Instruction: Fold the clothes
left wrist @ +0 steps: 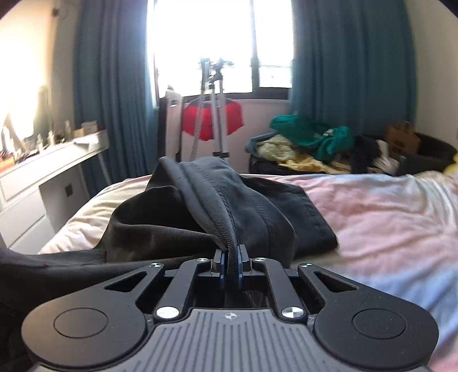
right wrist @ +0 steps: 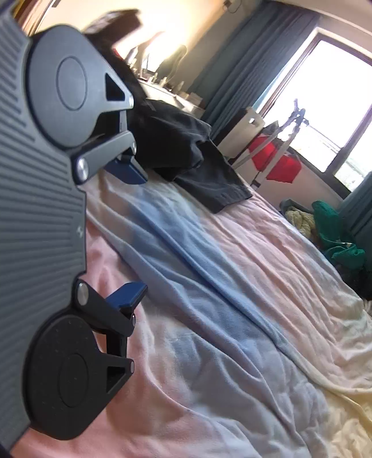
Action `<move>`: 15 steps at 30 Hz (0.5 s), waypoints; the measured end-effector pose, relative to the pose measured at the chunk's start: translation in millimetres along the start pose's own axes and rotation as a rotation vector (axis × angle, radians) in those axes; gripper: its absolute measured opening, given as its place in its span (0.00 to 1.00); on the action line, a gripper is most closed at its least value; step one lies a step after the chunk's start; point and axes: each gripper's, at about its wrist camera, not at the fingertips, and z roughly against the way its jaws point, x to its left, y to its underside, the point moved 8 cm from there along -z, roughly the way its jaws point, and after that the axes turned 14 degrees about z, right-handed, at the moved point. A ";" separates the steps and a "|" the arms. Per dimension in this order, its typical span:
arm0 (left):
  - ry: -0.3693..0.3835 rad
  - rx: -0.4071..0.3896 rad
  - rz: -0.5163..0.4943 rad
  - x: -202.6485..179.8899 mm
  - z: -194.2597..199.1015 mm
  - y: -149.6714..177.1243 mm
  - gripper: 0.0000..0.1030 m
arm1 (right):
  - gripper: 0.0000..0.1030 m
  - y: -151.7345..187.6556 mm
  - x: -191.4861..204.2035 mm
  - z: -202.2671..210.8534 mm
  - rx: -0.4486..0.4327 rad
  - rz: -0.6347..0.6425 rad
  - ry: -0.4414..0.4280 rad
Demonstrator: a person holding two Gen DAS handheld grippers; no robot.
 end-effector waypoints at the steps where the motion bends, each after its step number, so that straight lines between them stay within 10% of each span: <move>1: 0.013 -0.003 -0.012 0.6 10.8 2.0 0.06 | 0.76 -0.5 1.3 1.8 -0.007 0.009 0.004; 10: 0.095 0.093 -0.123 17.6 85.6 67.5 0.03 | 0.76 2.9 21.2 12.8 -0.011 0.061 0.007; 15: 0.159 -0.007 -0.151 20.0 105.9 63.7 0.14 | 0.76 4.7 28.7 17.9 -0.011 0.096 0.020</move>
